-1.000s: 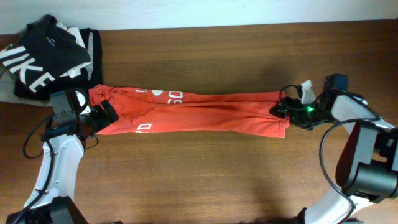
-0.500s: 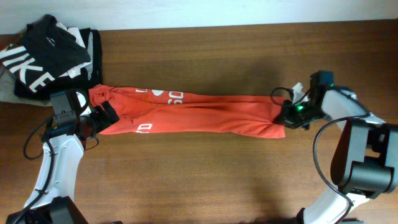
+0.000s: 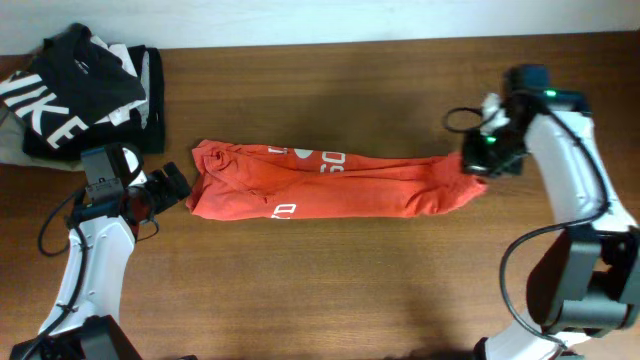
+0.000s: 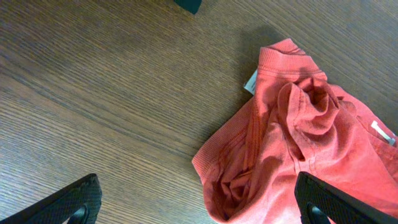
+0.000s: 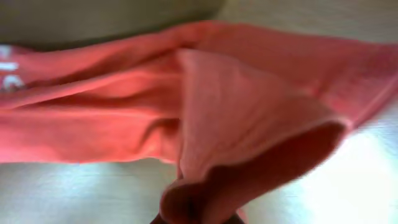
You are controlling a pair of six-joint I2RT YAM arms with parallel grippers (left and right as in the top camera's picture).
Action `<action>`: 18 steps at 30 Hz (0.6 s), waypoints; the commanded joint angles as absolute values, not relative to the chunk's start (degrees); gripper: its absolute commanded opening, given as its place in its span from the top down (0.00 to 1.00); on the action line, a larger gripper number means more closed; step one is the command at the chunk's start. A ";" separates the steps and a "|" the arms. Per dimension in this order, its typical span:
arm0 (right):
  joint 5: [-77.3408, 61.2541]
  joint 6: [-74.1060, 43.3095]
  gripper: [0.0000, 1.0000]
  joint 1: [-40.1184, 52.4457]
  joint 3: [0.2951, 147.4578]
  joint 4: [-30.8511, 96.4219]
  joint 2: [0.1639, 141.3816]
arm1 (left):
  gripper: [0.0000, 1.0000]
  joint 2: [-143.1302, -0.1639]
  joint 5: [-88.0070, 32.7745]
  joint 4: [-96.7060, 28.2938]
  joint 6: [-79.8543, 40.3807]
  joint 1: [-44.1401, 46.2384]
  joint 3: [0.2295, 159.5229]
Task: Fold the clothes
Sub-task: 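Fold the strip's right end leftward with the right gripper and release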
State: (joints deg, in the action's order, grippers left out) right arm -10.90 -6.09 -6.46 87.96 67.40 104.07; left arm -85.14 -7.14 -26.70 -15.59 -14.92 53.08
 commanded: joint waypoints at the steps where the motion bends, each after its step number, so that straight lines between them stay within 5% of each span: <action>1: -10.26 -6.50 0.96 2.50 88.82 64.01 103.81 | 0.01 -85.38 -7.75 -26.41 -15.33 -15.03 53.19; 18: -11.55 -14.11 0.95 24.93 88.71 55.18 112.71 | 0.01 -85.38 -7.75 -26.44 -15.33 -15.03 53.19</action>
